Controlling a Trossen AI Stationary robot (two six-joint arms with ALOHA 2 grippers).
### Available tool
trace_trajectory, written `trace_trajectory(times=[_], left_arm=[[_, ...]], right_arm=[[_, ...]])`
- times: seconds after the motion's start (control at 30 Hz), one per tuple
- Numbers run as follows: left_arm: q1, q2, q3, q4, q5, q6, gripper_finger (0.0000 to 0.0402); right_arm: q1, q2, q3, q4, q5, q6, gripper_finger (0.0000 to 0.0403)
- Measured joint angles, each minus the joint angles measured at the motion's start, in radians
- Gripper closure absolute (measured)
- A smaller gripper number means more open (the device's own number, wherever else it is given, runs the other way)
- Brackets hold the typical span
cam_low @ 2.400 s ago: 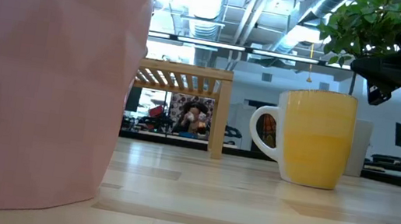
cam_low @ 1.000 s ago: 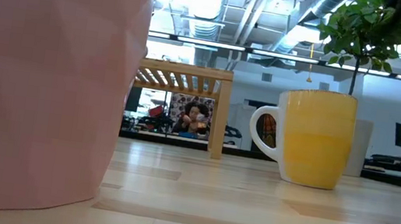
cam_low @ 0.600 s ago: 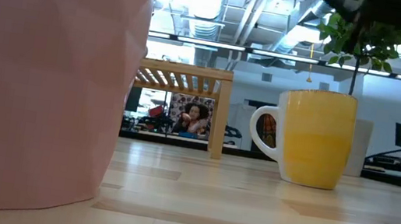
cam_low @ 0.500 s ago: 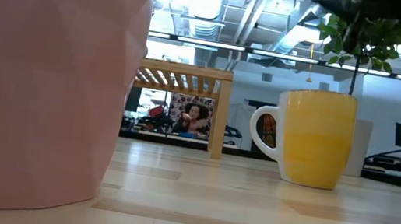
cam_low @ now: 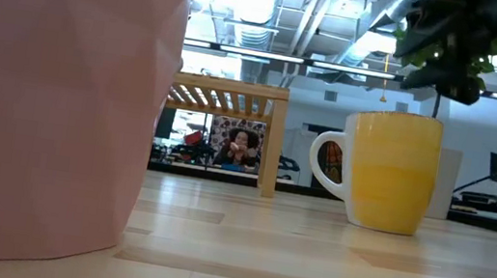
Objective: Place coffee mugs
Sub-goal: Put the yellow mug on the shelf
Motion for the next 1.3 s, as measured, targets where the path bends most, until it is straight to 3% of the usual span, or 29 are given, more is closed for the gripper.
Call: trace_trajectory(times=[0.37,0.73,0.93,1.07,1.2,1.3], left_arm=[[0.0,-0.056,0.0,0.006,0.055,0.008,0.0223],[0.0,-0.122,0.001,0.0,0.085,0.037,0.0223],[-0.001,-0.128,0.001,0.004,0.156,0.071,0.0223],[0.0,-0.127,0.001,0.002,0.162,0.081,0.0223],[0.0,-0.135,0.001,0.0,0.161,0.131,0.0223],[0.0,-0.135,0.002,-0.021,0.161,0.122,0.0223]], right_arm=[[0.069,0.212,0.136,-0.211,0.009,0.061,0.0177],[0.061,0.45,0.207,-0.245,0.019,0.102,0.0178],[0.065,0.54,0.246,-0.261,-0.009,0.113,0.0185],[0.065,0.574,0.29,-0.317,-0.02,0.094,0.0237],[0.039,0.607,0.355,-0.4,-0.027,0.025,0.0359],[0.012,0.602,0.435,-0.416,-0.034,-0.063,0.0367]])
